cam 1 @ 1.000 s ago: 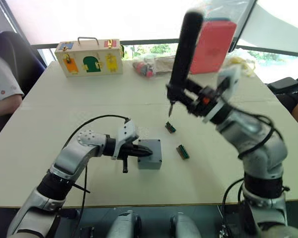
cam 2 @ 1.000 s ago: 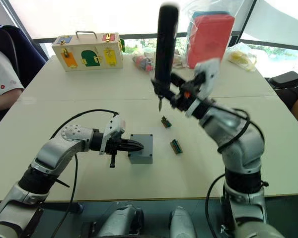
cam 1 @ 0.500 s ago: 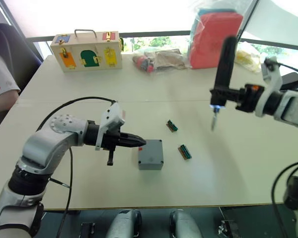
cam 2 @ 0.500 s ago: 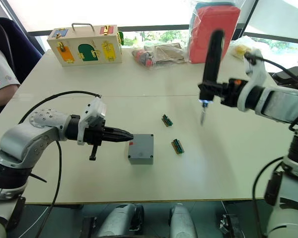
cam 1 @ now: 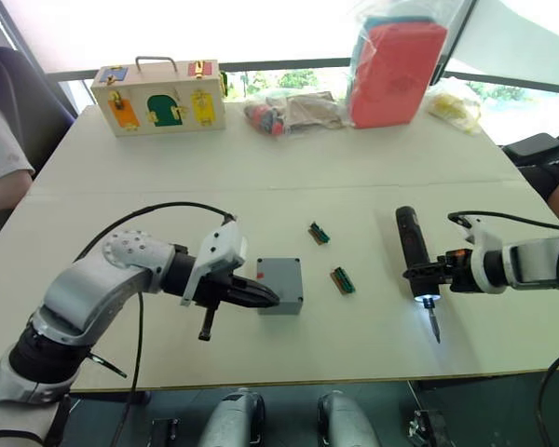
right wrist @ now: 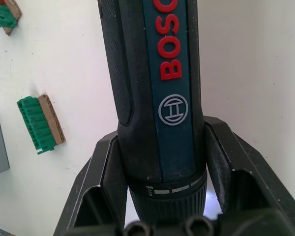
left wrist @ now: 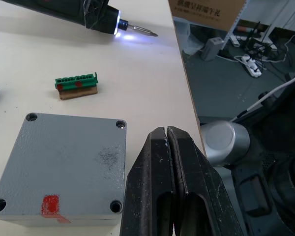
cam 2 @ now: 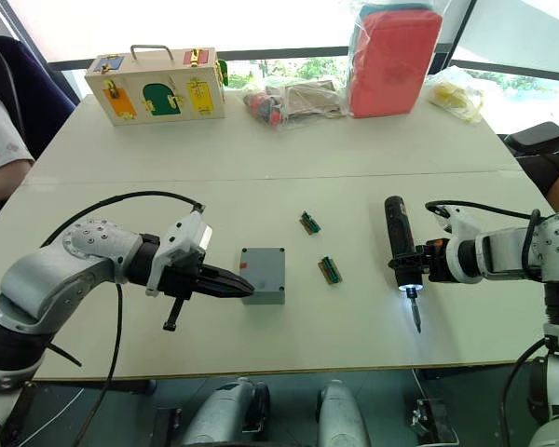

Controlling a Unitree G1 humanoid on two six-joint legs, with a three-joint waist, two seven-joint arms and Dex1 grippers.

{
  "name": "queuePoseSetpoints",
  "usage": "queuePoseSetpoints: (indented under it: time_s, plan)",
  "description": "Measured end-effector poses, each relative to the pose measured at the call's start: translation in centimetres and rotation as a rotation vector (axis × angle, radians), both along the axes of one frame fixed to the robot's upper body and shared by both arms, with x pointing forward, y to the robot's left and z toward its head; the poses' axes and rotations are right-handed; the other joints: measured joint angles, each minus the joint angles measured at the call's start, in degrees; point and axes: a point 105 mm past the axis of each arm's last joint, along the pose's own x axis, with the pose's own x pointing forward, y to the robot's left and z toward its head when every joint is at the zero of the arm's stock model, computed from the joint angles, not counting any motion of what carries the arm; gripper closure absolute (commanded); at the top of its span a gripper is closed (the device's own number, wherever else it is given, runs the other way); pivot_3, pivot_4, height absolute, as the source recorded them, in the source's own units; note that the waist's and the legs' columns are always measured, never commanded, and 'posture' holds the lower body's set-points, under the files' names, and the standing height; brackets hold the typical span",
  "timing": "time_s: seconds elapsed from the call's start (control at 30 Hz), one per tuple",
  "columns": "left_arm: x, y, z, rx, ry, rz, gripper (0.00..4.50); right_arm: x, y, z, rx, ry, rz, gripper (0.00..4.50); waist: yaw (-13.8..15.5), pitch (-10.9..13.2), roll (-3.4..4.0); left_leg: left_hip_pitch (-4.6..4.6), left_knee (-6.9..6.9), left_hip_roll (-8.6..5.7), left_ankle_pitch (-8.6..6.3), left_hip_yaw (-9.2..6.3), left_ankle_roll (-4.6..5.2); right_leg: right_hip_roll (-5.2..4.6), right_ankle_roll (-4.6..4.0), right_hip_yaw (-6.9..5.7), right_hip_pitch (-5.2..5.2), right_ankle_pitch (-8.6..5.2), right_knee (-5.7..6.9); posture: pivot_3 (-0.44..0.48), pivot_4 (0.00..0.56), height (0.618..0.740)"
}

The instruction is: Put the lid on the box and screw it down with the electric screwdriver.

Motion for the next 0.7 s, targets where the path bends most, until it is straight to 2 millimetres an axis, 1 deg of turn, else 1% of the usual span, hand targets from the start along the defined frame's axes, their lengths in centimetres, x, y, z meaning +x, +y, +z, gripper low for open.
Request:
queuePoseSetpoints:
  time_s: [0.13,0.2,0.23,0.3,0.37,0.43,0.5,0.53,0.57,0.63,0.67,0.7]
  plan:
    - [0.1,0.0,-0.2,-0.001,0.004,0.012,4.5,0.2,0.0,-0.1,-0.016,0.007,0.007,2.72,0.0,0.0,-0.02,0.0,0.01,0.0,0.0,0.0,0.0,0.01,0.04,-0.01,0.02,0.02,0.01,0.0,0.15,0.74]
    - [0.1,0.1,-0.2,-0.003,0.007,0.015,4.5,0.3,-0.2,-0.2,-0.032,0.008,0.004,1.7,0.0,0.0,-0.03,0.02,0.05,0.0,0.0,0.0,-0.01,0.02,0.06,-0.01,0.06,0.04,0.01,0.0,0.15,0.74]
    - [0.3,0.2,-0.2,-0.008,0.014,0.022,4.5,0.4,-0.2,-0.1,-0.032,0.005,0.006,1.45,0.0,0.0,-0.04,0.06,0.05,0.0,0.0,0.0,-0.01,0.02,0.06,-0.01,0.09,0.04,0.01,0.0,0.15,0.74]
    - [0.9,0.7,-0.1,-0.019,0.027,0.06,4.5,0.6,-0.1,0.1,-0.044,-0.009,0.013,0.61,0.1,0.0,-0.05,0.11,0.05,0.0,0.0,0.0,-0.01,0.02,0.06,-0.01,0.12,0.04,0.01,0.0,0.15,0.74]
    - [1.7,1.5,0.1,-0.035,0.035,0.107,4.5,0.8,0.0,0.2,-0.051,-0.022,0.019,0.06,0.1,0.0,-0.07,0.11,0.05,0.0,0.0,-0.01,-0.01,0.03,0.07,-0.03,0.12,0.04,0.01,0.0,0.15,0.74]
    - [2.2,2.0,0.3,-0.047,0.042,0.136,4.5,1.0,0.0,0.5,-0.071,-0.046,0.023,0.03,0.1,0.0,-0.09,0.1,0.05,0.0,0.0,0.0,0.0,0.02,0.08,-0.04,0.12,0.05,0.01,0.0,0.15,0.74]
    - [2.7,2.6,0.5,-0.061,0.047,0.17,4.5,1.6,-0.2,1.1,-0.128,-0.124,0.037,0.03,0.1,0.0,-0.08,0.09,0.05,-0.02,0.0,0.0,0.0,0.02,0.11,-0.05,0.09,0.06,0.02,0.0,0.15,0.74]
    - [2.9,2.9,0.6,-0.065,0.048,0.186,4.5,1.9,-0.1,1.6,-0.146,-0.165,0.053,0.03,0.0,0.0,-0.08,0.09,0.05,-0.02,0.0,0.0,0.0,0.03,0.12,-0.06,0.09,0.06,0.03,0.0,0.15,0.74]
    - [3.3,3.2,0.7,-0.07,0.047,0.208,4.5,2.4,0.4,2.5,-0.139,-0.236,0.085,0.03,0.0,0.0,-0.08,0.09,0.04,-0.01,0.0,0.0,-0.01,0.05,0.15,-0.06,0.07,0.08,0.04,0.0,0.15,0.74]
    - [4.1,4.2,0.6,-0.067,0.042,0.268,4.5,3.1,2.9,5.8,-0.086,-0.449,0.216,0.03,-0.2,0.1,-0.04,0.11,0.01,0.02,0.02,0.0,-0.03,0.1,0.26,-0.04,0.04,0.14,0.07,0.0,0.15,0.74]
    - [4.5,4.6,0.4,-0.062,0.041,0.297,4.5,2.9,4.4,7.7,-0.072,-0.573,0.305,0.03,-0.2,0.1,-0.03,0.12,-0.03,0.03,0.02,0.0,-0.04,0.12,0.27,-0.05,0.02,0.13,0.07,0.0,0.15,0.74]
    - [4.7,4.9,0.1,-0.059,0.045,0.32,4.5,2.2,6.2,9.3,-0.071,-0.692,0.414,0.03,-0.1,0.1,-0.04,0.12,-0.06,0.08,0.03,-0.03,-0.05,0.17,0.29,-0.06,0.02,0.12,0.07,0.0,0.15,0.74]
